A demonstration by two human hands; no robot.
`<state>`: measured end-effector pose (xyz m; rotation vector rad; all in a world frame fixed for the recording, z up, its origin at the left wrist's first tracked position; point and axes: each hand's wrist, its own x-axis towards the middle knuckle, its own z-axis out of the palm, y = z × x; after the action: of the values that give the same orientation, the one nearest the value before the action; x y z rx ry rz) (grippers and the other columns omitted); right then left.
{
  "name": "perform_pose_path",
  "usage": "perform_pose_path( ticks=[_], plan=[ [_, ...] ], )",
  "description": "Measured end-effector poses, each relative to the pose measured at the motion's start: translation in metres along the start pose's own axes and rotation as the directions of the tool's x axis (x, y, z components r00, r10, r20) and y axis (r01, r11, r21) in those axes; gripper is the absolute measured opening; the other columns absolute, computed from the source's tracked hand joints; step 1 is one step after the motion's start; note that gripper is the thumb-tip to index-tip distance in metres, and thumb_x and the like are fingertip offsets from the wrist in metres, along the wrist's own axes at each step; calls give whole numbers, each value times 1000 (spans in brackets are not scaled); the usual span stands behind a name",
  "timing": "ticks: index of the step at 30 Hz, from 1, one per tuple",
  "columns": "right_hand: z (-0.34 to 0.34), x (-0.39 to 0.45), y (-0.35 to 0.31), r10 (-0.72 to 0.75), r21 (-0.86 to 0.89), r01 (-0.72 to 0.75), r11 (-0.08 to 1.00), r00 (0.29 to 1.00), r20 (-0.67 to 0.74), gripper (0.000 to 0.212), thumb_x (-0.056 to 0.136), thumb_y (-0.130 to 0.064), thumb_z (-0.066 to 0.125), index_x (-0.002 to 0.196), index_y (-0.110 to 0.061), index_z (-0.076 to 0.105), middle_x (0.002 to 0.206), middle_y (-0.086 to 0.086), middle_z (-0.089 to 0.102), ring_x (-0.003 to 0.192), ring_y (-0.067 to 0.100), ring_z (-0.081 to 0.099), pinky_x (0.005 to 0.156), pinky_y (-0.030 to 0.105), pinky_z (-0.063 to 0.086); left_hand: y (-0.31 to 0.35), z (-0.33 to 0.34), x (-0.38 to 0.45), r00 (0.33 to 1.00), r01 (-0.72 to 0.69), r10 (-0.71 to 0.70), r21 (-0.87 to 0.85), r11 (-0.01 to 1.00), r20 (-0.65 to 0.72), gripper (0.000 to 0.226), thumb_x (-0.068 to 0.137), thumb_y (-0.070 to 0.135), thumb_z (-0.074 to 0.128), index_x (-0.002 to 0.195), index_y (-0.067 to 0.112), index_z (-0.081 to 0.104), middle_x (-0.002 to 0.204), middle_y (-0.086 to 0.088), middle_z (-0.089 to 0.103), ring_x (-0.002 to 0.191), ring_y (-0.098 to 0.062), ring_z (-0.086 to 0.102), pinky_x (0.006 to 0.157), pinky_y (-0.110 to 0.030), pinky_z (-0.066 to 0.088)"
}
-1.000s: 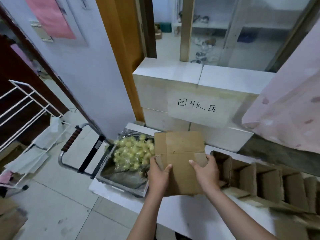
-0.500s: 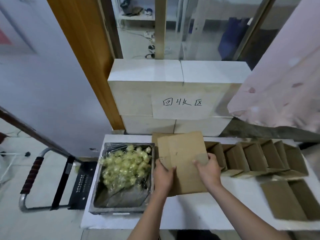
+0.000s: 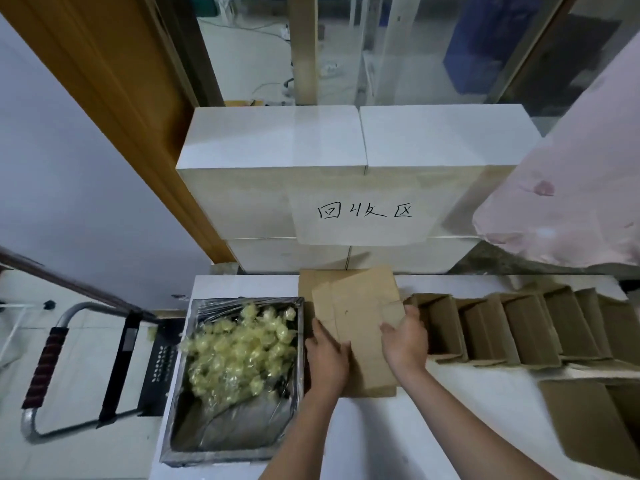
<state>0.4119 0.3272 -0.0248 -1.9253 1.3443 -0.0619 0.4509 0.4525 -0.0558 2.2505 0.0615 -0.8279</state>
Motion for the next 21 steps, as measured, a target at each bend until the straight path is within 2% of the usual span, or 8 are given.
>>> perform_pose_path(
  ticks=[2, 5, 8, 11, 13, 16, 21],
  plan=[
    [13, 11, -1, 12, -54, -10, 998, 1000, 23, 43, 93, -16, 66, 131, -9, 46, 123, 14, 61, 111, 35, 61, 86, 43, 54, 1, 11, 10, 1000, -17, 16, 136, 991, 2, 79, 101, 31, 53, 160, 12, 3, 149, -28, 26, 132, -43, 38, 112, -40, 28],
    [31, 27, -1, 42, -65, -38, 997, 998, 54, 46, 94, -14, 63, 134, -5, 42, 124, 19, 62, 112, 38, 61, 87, 42, 53, -4, 25, 24, 998, -67, 63, 317, 946, 24, 69, 104, 34, 43, 161, 18, 7, 158, -33, 5, 142, -46, 21, 119, -45, 18],
    [49, 39, 2, 133, -37, -131, 991, 989, 64, 50, 94, -12, 64, 137, -2, 41, 130, 22, 59, 118, 40, 58, 89, 42, 51, -14, 35, 37, 991, -133, 121, 417, 899, 55, 64, 104, 33, 36, 161, 21, 9, 162, -29, -8, 149, -44, 10, 122, -46, 15],
    [65, 48, 5, 213, -31, -211, 977, 974, 80, 53, 95, -13, 63, 142, -2, 39, 135, 22, 56, 123, 39, 56, 90, 40, 51, -25, 44, 49, 979, -202, 173, 473, 858, 104, 65, 105, 34, 31, 161, 18, 1, 164, -23, -12, 153, -37, -2, 124, -44, 8],
    [76, 56, 10, 235, -28, -233, 972, 968, 90, 59, 96, -14, 63, 146, -1, 35, 139, 22, 54, 125, 38, 55, 91, 39, 51, -32, 49, 58, 976, -216, 187, 498, 840, 107, 67, 105, 34, 30, 161, 19, -4, 165, -16, -16, 154, -33, -9, 125, -47, 9],
    [90, 66, 15, 244, -55, -240, 969, 965, 95, 64, 96, -18, 63, 149, 0, 32, 141, 22, 52, 126, 38, 55, 91, 38, 51, -39, 53, 69, 977, -210, 191, 530, 821, 91, 69, 104, 34, 30, 160, 21, -9, 165, -10, -23, 154, -29, -15, 123, -48, 19],
    [102, 81, 17, 198, -131, -189, 973, 978, 61, 55, 93, -27, 67, 137, -1, 47, 138, 18, 50, 123, 34, 53, 98, 45, 51, -40, 52, 81, 978, -208, 182, 574, 792, 104, 67, 107, 35, 25, 158, 23, -17, 162, -6, -32, 153, -27, -20, 118, -44, 26]
  ],
)
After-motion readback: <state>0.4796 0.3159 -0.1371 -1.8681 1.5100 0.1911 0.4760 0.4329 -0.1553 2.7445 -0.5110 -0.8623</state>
